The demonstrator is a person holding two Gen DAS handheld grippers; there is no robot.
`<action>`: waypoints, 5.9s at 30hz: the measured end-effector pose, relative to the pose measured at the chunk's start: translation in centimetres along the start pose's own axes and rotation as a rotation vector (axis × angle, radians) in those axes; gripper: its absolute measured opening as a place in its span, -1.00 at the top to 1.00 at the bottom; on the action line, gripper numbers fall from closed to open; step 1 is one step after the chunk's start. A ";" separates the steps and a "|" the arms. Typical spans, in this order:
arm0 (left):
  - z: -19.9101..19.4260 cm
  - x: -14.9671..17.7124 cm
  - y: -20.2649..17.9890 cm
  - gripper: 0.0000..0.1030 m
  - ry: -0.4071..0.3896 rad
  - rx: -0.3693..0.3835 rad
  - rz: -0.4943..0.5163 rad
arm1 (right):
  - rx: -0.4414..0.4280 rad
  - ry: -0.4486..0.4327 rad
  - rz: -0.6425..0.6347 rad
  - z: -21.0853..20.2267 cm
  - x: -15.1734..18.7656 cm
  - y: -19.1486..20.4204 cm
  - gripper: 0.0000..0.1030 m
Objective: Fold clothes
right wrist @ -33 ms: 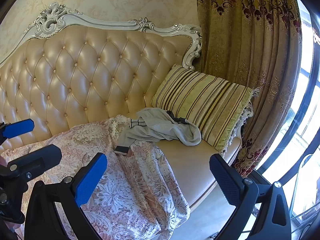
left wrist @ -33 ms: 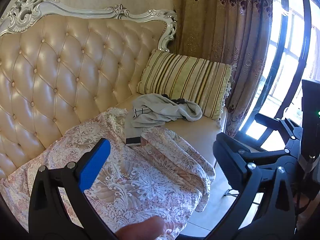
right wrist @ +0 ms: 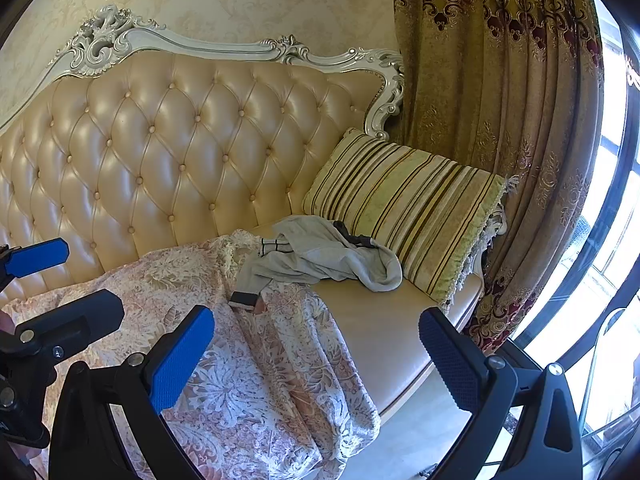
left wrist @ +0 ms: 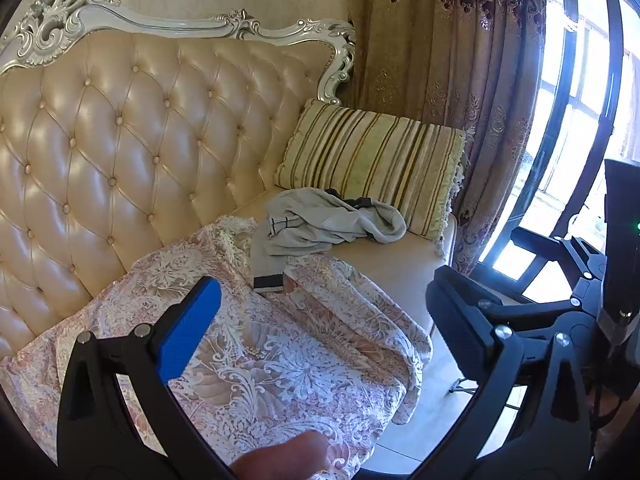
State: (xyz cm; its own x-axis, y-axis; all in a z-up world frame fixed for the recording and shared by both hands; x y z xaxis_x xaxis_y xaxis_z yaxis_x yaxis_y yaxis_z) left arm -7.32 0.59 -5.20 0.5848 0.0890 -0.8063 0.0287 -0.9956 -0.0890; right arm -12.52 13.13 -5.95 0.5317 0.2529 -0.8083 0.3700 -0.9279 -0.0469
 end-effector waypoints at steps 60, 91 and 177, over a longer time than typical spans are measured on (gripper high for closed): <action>0.2 0.6 0.1 -0.99 0.026 -0.017 0.000 | 0.013 0.023 -0.009 0.4 0.7 0.1 -1.00; 10.8 3.6 6.5 -0.99 0.172 0.097 -0.059 | -0.078 0.165 0.189 9.0 3.7 -2.9 -1.00; -16.1 32.8 33.9 0.83 0.234 -0.107 -0.735 | -0.549 0.289 -0.167 7.5 12.8 32.9 -0.90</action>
State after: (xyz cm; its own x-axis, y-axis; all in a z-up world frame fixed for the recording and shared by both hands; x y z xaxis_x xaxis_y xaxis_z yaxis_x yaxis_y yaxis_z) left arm 25.91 -30.71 -25.30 0.5412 0.7305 -0.4166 0.5463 -0.6820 -0.4863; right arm 0.70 -16.21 -22.23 0.5885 0.5171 -0.6215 0.7613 -0.6133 0.2105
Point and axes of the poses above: each gripper's, at about its wrist camera, not at the fingertips, and z roughly the way its jaws point, y to its left, x to its underside, the point moved 9 cm from there along z, roughly the way its jaws point, and after that the axes turned 2 degrees about -x, right-handed, at the moved point
